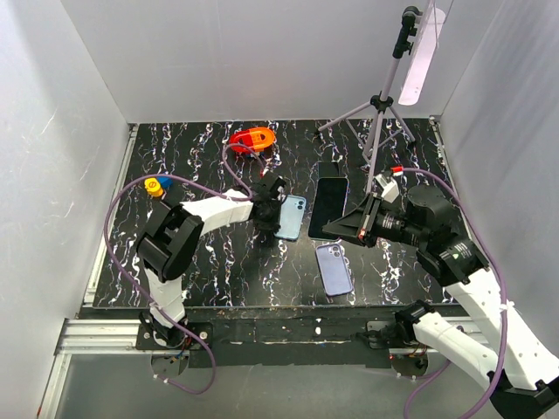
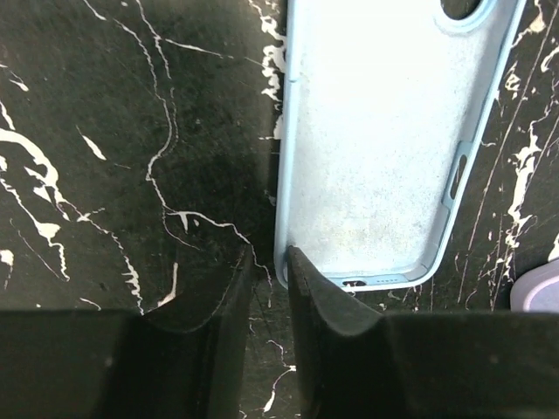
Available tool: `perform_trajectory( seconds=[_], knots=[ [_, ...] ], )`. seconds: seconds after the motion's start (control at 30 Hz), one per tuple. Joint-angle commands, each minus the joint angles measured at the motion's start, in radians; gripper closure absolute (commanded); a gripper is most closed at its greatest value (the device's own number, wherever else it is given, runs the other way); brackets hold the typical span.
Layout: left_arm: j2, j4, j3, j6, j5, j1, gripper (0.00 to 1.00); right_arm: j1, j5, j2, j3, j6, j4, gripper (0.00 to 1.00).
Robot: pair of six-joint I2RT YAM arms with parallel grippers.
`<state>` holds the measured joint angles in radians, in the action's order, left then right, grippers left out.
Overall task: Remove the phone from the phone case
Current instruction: Move the phone case to the center of the board.
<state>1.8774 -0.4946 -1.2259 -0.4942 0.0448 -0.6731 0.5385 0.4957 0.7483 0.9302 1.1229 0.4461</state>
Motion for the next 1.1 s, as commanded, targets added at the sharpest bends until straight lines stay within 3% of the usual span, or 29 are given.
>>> perform_trajectory(
  seconds=[0.0,0.07,0.2,0.4,0.53,0.73,1.0,1.03,1.07],
  knots=[
    [0.035,-0.061,0.022,-0.003,0.075,-0.054,0.81,-0.003,-0.008,-0.024,-0.019,0.0,-0.079,0.99],
    [0.04,-0.085,0.032,-0.015,0.096,-0.085,0.83,-0.003,-0.009,-0.023,-0.028,0.002,-0.083,0.99],
    [-0.021,-0.13,0.097,-0.095,0.075,-0.138,0.99,-0.003,-0.02,-0.02,-0.037,-0.015,-0.075,0.99],
    [-0.297,-0.17,0.331,-0.413,0.017,-0.244,1.0,-0.014,-0.069,-0.012,-0.054,-0.061,-0.038,0.99],
    [-0.441,-0.151,0.405,-0.599,-0.019,-0.316,1.0,-0.031,-0.046,0.019,-0.077,-0.064,-0.078,0.99],
    [-0.403,-0.15,0.39,-0.764,-0.028,-0.376,1.0,-0.046,-0.014,0.095,-0.097,-0.067,-0.138,0.99],
    [-0.268,-0.168,0.293,-0.77,0.004,-0.431,1.0,-0.057,-0.011,0.221,-0.076,-0.155,-0.219,0.99],
    [-0.264,-0.167,0.287,-0.764,-0.002,-0.431,0.97,-0.063,-0.016,0.247,-0.074,-0.169,-0.234,0.99],
    [-0.265,-0.167,0.289,-0.762,-0.005,-0.431,0.85,-0.066,-0.022,0.272,-0.07,-0.185,-0.248,0.99]
  ],
)
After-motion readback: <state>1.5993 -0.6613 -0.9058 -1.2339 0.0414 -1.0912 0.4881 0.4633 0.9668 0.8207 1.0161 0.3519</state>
